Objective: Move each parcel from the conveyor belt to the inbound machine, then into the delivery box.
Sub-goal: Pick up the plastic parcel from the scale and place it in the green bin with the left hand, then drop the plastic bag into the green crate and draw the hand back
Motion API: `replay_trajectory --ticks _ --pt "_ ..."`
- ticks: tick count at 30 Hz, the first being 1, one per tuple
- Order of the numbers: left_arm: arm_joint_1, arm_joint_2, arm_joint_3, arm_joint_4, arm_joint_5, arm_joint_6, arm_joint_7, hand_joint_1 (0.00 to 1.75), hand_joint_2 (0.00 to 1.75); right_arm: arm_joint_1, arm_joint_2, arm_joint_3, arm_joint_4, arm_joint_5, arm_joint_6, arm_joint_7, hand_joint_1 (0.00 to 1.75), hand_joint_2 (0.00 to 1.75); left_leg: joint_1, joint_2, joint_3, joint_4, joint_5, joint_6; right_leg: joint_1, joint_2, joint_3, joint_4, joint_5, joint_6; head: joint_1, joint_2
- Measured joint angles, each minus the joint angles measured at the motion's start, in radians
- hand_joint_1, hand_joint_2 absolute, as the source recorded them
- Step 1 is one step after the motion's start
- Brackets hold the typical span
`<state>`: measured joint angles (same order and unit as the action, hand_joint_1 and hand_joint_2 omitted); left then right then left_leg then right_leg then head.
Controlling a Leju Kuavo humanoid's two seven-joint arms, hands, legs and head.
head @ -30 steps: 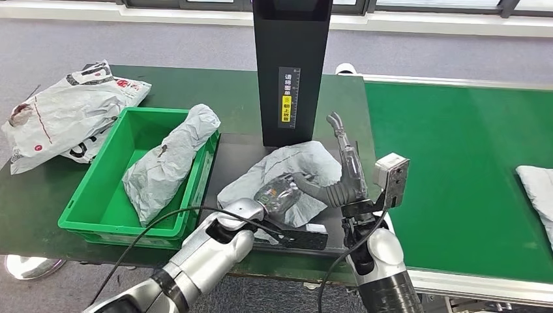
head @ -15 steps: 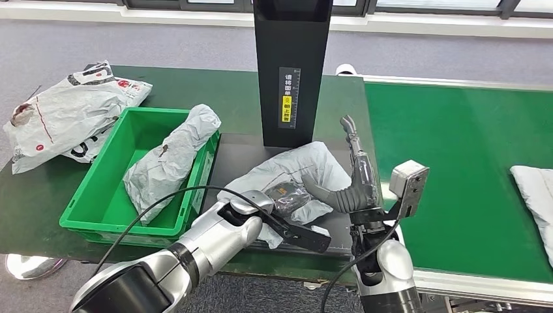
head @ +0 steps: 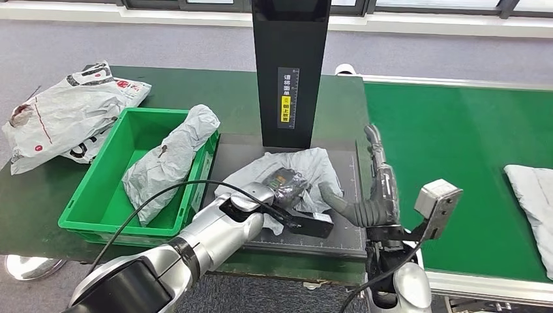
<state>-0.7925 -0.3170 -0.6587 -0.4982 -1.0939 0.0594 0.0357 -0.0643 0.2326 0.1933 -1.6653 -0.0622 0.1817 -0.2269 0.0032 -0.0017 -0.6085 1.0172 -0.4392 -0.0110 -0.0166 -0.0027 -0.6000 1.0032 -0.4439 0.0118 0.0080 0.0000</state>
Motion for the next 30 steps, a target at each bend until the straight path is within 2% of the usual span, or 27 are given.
replay_trajectory --ticks 3,7,10,14,19,25,30 --pt "0.000 0.025 0.004 -0.069 -0.005 0.035 0.048 1.75 1.75 0.030 0.000 -0.004 -0.043 0.000 -0.015 0.006 0.00 1.75 0.000 0.000 0.000 0.000 0.000 0.000 0.000 0.000 -0.001 0.000 0.000 0.000 0.000 0.000" --pt "0.002 0.048 0.016 -0.135 -0.007 0.055 0.070 1.75 1.75 0.047 0.000 -0.004 -0.074 0.000 -0.024 0.010 0.00 1.75 0.000 0.000 -0.001 0.000 0.000 0.000 0.000 0.000 -0.001 0.000 0.000 0.000 0.000 0.000" --pt "0.009 0.069 0.044 -0.202 -0.010 0.142 0.103 1.75 1.75 0.056 0.000 -0.004 -0.091 0.000 -0.052 0.009 0.00 1.75 0.000 0.000 -0.002 0.000 0.000 0.000 0.000 0.000 -0.002 0.000 0.000 0.000 0.000 0.000" --pt "0.011 0.119 0.144 -0.371 -0.028 0.272 0.127 1.75 1.75 0.075 0.000 -0.004 -0.112 -0.005 -0.111 0.002 0.00 1.75 0.000 0.001 -0.003 0.000 0.000 0.000 0.000 0.002 -0.003 0.001 0.000 0.000 0.000 0.000" --pt "0.012 0.178 0.283 -0.576 -0.106 0.400 0.109 1.75 1.75 0.092 0.000 -0.004 -0.118 -0.017 -0.171 -0.022 0.00 1.75 0.000 0.002 -0.003 -0.001 0.000 0.000 0.000 0.001 -0.003 0.001 -0.001 -0.001 0.000 0.000" --pt "0.028 0.218 0.370 -0.761 -0.203 0.486 0.106 1.75 1.75 0.118 -0.004 -0.004 -0.118 -0.023 -0.189 -0.045 0.00 1.75 0.000 0.001 -0.003 -0.001 0.000 0.000 0.000 0.001 -0.003 0.001 -0.001 -0.001 0.000 0.000" --pt "0.041 0.247 0.410 -0.848 -0.253 0.521 0.117 1.75 1.75 0.144 -0.016 -0.004 -0.117 -0.032 -0.182 -0.063 0.00 1.75 0.000 0.001 -0.003 -0.001 0.000 0.000 0.000 0.001 -0.003 0.001 -0.001 -0.001 0.000 0.000"
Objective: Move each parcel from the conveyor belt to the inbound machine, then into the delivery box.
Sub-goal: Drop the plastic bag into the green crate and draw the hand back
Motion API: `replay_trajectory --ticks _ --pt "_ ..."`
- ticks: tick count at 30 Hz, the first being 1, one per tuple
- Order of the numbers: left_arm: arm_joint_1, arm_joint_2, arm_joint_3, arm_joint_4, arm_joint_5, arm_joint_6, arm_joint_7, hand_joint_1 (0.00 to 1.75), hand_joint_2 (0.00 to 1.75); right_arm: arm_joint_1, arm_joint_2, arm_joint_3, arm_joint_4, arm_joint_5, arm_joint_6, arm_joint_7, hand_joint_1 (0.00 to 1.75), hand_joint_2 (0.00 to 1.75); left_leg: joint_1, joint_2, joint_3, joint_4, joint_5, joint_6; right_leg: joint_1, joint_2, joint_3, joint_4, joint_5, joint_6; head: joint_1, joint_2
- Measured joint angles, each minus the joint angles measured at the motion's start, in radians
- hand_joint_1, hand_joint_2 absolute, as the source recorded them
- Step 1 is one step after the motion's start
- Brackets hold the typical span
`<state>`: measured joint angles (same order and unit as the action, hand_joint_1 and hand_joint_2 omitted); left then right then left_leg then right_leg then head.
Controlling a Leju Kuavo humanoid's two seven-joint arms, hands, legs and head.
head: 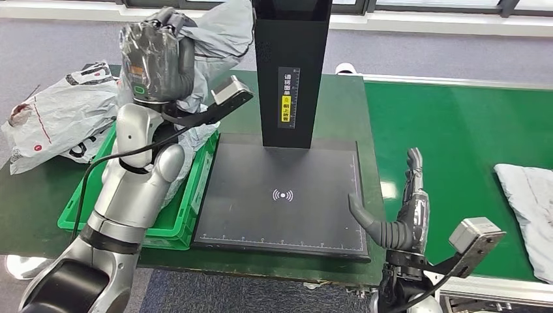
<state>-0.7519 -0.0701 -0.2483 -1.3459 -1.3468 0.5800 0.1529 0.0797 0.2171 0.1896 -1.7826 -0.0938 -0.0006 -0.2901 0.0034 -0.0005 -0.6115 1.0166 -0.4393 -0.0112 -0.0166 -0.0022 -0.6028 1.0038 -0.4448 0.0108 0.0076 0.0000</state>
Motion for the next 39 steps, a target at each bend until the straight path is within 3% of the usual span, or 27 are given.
replay_trajectory --ticks 6,10,16,23,24,27,28,34,39 --pt "0.010 0.020 0.021 -0.035 -0.027 0.001 0.011 1.75 1.75 0.010 -0.007 0.000 0.000 -0.001 0.008 -0.002 0.00 1.75 0.000 0.000 0.000 0.000 0.000 0.000 0.000 0.000 0.000 0.000 0.000 0.000 0.000 0.000" --pt "0.010 0.038 0.041 -0.009 -0.086 -0.060 0.053 1.75 1.75 0.010 -0.012 0.000 0.008 0.005 0.050 -0.001 0.00 1.75 0.000 0.000 0.000 0.000 0.000 0.000 0.000 0.000 0.000 0.000 0.000 0.000 0.000 0.000" --pt "0.019 0.063 0.058 0.186 -0.171 -0.150 0.118 1.75 1.75 0.007 -0.015 0.000 0.031 0.028 0.134 -0.002 0.00 1.75 0.000 0.000 0.001 0.000 0.000 0.000 0.000 0.000 0.000 0.000 0.000 0.000 0.000 0.000" --pt "0.066 0.053 0.058 0.392 -0.170 -0.230 0.099 1.75 1.75 -0.014 -0.014 -0.021 0.060 0.050 0.177 -0.002 0.00 1.75 0.000 0.000 0.000 0.000 0.000 0.000 0.000 0.000 0.000 0.000 0.000 0.000 0.000 0.000" --pt "0.069 0.050 0.058 0.409 -0.170 -0.236 0.098 1.53 1.75 -0.016 -0.014 -0.026 0.063 0.052 0.179 -0.002 0.00 1.75 0.000 0.000 0.000 0.000 0.000 0.000 0.000 0.000 0.000 0.000 0.000 0.000 0.000 0.000" --pt "0.070 0.043 0.058 0.446 -0.172 -0.260 0.099 0.26 1.75 -0.018 -0.014 -0.035 0.069 0.054 0.184 -0.002 0.00 1.75 0.000 0.000 0.000 0.000 0.000 0.000 0.000 0.000 0.000 -0.001 0.000 0.000 0.000 0.000" --pt "0.070 0.041 0.058 0.457 -0.176 -0.274 0.102 0.03 1.75 -0.020 -0.013 -0.038 0.071 0.056 0.187 -0.001 0.00 1.75 0.000 0.000 0.000 0.000 0.000 0.000 0.000 0.000 0.000 -0.001 0.000 0.000 0.000 0.000" --pt "0.068 0.043 0.056 0.516 -0.198 -0.361 0.200 0.00 1.75 -0.042 -0.011 -0.054 0.092 0.062 0.207 0.002 0.00 1.75 0.000 0.000 0.001 0.000 0.000 0.000 0.000 0.001 0.000 0.000 0.000 0.000 0.000 0.000" --pt "0.063 0.069 0.045 0.545 -0.199 -0.336 0.316 0.00 1.75 -0.071 -0.001 -0.070 0.109 0.068 0.216 0.014 0.00 1.75 0.000 0.000 0.001 0.000 0.001 -0.002 0.000 0.000 0.001 0.000 0.001 -0.001 0.000 0.000"
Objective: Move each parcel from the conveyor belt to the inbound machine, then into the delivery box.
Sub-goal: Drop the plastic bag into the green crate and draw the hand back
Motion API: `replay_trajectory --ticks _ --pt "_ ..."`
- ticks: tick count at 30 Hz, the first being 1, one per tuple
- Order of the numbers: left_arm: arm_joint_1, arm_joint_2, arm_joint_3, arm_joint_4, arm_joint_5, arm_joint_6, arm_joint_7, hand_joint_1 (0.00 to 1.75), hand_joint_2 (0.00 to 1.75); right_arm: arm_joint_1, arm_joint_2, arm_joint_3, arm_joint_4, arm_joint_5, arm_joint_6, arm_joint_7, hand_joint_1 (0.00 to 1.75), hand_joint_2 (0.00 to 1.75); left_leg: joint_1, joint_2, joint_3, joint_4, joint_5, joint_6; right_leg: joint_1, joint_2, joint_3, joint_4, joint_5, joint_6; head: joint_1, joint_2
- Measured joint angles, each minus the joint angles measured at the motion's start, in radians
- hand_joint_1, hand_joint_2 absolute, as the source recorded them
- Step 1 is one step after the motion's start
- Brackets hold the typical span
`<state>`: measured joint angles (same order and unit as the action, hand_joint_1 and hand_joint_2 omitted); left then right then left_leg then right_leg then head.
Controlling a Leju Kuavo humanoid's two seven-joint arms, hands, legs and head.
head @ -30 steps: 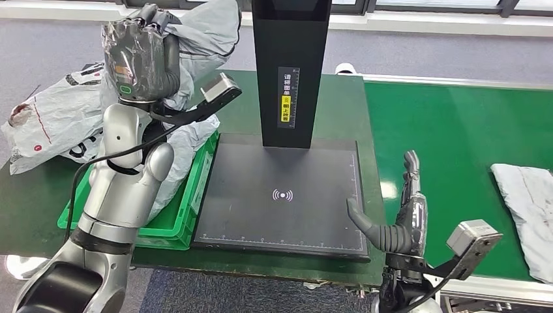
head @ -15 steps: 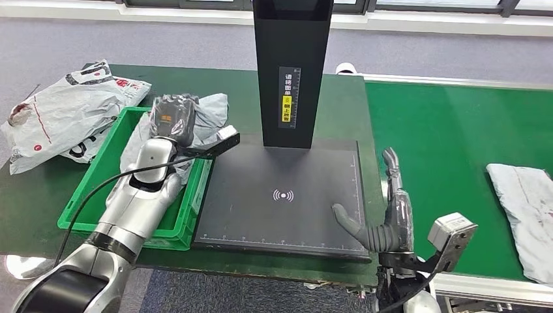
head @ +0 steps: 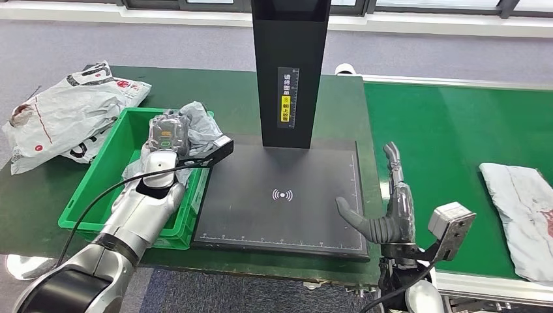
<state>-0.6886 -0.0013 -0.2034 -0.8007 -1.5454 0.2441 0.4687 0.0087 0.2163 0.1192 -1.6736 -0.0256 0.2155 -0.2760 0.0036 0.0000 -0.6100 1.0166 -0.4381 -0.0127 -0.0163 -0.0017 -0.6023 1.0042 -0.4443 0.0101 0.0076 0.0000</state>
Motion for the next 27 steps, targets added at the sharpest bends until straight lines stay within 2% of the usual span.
replay_trajectory --ticks 3,8,14,19,21,23,25,27 --pt "0.000 0.026 -0.001 0.003 0.000 0.050 0.046 0.00 1.75 -0.010 0.009 -0.006 0.003 0.001 -0.002 0.016 0.00 1.75 0.001 0.000 0.000 0.000 0.000 -0.001 0.001 0.000 0.000 0.000 0.000 0.000 0.000 0.000" --pt "0.004 0.074 0.004 -0.026 0.000 0.100 0.078 0.00 1.75 -0.021 0.017 -0.015 0.003 -0.002 -0.014 0.029 0.00 1.75 0.001 0.000 0.000 0.000 0.000 -0.001 0.001 0.000 0.000 0.000 0.000 0.000 0.000 0.000" --pt "0.007 0.114 0.026 -0.041 0.000 0.101 0.073 0.00 1.75 -0.031 0.017 -0.015 0.010 -0.008 -0.019 0.028 0.00 1.75 0.001 0.000 0.000 0.000 0.000 -0.001 0.001 0.000 0.000 0.000 0.000 0.000 0.000 0.000" --pt "0.014 0.118 0.057 -0.038 0.000 0.121 0.026 0.00 1.75 -0.030 0.016 -0.015 0.020 -0.016 -0.018 0.019 0.00 1.75 0.001 0.000 0.000 0.000 0.000 -0.001 0.001 0.000 0.000 0.000 0.000 0.000 0.000 0.000" --pt "0.021 0.113 0.076 -0.040 0.007 0.148 -0.012 0.00 1.75 -0.030 0.014 -0.015 0.025 -0.018 -0.018 0.011 0.00 1.75 0.001 0.000 0.000 0.000 0.000 -0.001 0.001 0.000 0.000 0.000 0.000 0.000 0.000 0.000" --pt "0.031 0.099 0.099 -0.054 0.071 0.196 -0.096 0.00 1.75 -0.026 0.012 -0.015 0.029 -0.020 -0.023 0.002 0.00 1.75 0.001 0.000 0.000 0.000 0.000 -0.001 0.001 0.000 -0.001 0.000 0.000 0.000 0.000 0.000" --pt "0.043 0.076 0.126 -0.089 0.238 0.241 -0.247 0.00 1.75 -0.019 0.007 -0.015 0.030 -0.025 -0.033 -0.008 0.00 1.75 0.001 -0.001 -0.001 0.000 0.000 -0.001 0.001 -0.001 -0.001 0.000 0.000 0.000 0.000 0.000" --pt "0.056 0.052 0.146 -0.143 0.489 0.239 -0.412 0.00 1.75 -0.010 -0.002 -0.015 0.030 -0.034 -0.039 -0.016 0.00 1.75 0.001 -0.001 -0.001 0.000 0.000 0.000 0.001 -0.001 0.000 -0.001 0.000 0.000 0.000 0.000"
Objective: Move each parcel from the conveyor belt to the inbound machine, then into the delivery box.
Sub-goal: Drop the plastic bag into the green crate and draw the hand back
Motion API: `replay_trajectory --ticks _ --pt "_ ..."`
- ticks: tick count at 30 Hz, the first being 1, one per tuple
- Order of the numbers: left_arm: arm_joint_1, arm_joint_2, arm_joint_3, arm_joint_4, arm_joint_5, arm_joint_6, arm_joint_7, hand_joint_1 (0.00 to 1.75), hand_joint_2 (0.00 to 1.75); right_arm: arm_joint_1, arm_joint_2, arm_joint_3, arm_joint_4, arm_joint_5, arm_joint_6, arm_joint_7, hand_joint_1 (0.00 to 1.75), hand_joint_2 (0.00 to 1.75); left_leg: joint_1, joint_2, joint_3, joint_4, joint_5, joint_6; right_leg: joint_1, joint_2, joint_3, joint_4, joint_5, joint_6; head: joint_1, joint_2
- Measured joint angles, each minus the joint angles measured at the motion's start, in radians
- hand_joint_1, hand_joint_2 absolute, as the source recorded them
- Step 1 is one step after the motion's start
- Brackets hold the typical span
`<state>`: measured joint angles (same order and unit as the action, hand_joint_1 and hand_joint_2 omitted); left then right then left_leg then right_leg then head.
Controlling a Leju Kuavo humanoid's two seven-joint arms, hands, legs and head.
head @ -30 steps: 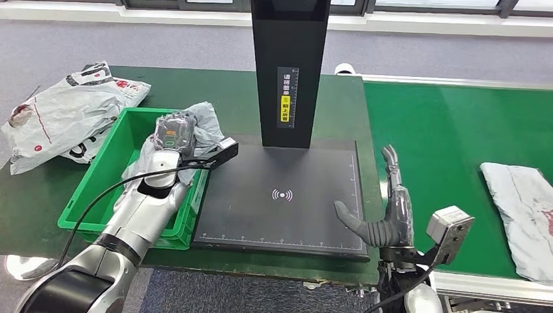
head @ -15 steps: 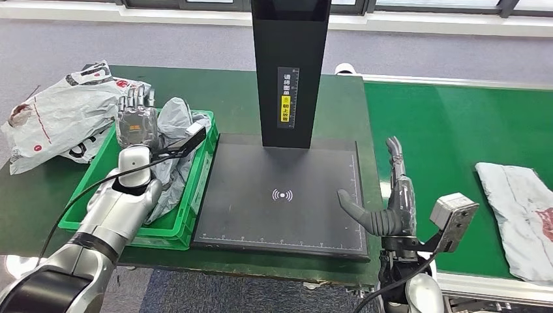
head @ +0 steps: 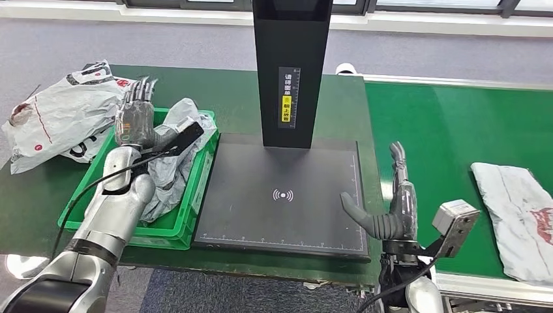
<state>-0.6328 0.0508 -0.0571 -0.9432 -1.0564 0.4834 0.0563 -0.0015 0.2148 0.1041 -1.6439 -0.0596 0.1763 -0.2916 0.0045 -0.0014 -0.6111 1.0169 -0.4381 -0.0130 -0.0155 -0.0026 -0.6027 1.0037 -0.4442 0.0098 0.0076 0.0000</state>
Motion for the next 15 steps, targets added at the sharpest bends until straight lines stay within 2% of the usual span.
replay_trajectory --ticks 2,4,9,12,15 --pt "0.015 -0.020 0.008 -0.062 0.280 -0.053 -0.136 0.00 1.75 0.005 -0.009 0.000 0.001 -0.009 -0.001 -0.006 0.00 1.75 0.000 0.000 0.000 0.000 0.000 0.000 0.000 0.000 0.000 0.000 0.000 0.000 0.000 0.000" --pt "0.027 -0.036 0.014 -0.118 0.542 -0.137 -0.237 0.00 1.75 0.006 -0.016 0.000 0.004 -0.015 0.000 -0.013 0.00 1.75 0.000 0.000 -0.001 0.000 0.000 0.001 0.000 0.000 0.000 -0.001 0.000 0.000 0.000 0.000" --pt "0.081 -0.059 0.022 -0.266 0.987 -0.305 -0.360 0.00 1.75 -0.003 -0.033 0.000 0.041 -0.023 0.008 -0.025 0.00 1.75 0.000 0.003 0.000 0.000 -0.002 0.000 0.000 0.002 0.000 -0.001 0.000 0.000 0.000 0.000" --pt "0.114 -0.069 0.022 -0.348 1.129 -0.333 -0.405 0.00 1.75 -0.007 -0.039 0.000 0.062 -0.023 0.010 -0.031 0.00 1.75 0.000 0.002 0.000 0.000 -0.002 0.001 0.000 0.001 0.000 0.000 0.000 0.000 0.000 0.000" --pt "0.154 -0.075 0.022 -0.438 1.154 -0.298 -0.445 0.00 1.75 -0.011 -0.042 0.000 0.076 -0.022 0.010 -0.034 0.00 1.75 0.000 0.002 0.000 0.000 -0.002 0.001 0.000 0.002 0.000 0.000 0.000 0.000 0.000 0.000"
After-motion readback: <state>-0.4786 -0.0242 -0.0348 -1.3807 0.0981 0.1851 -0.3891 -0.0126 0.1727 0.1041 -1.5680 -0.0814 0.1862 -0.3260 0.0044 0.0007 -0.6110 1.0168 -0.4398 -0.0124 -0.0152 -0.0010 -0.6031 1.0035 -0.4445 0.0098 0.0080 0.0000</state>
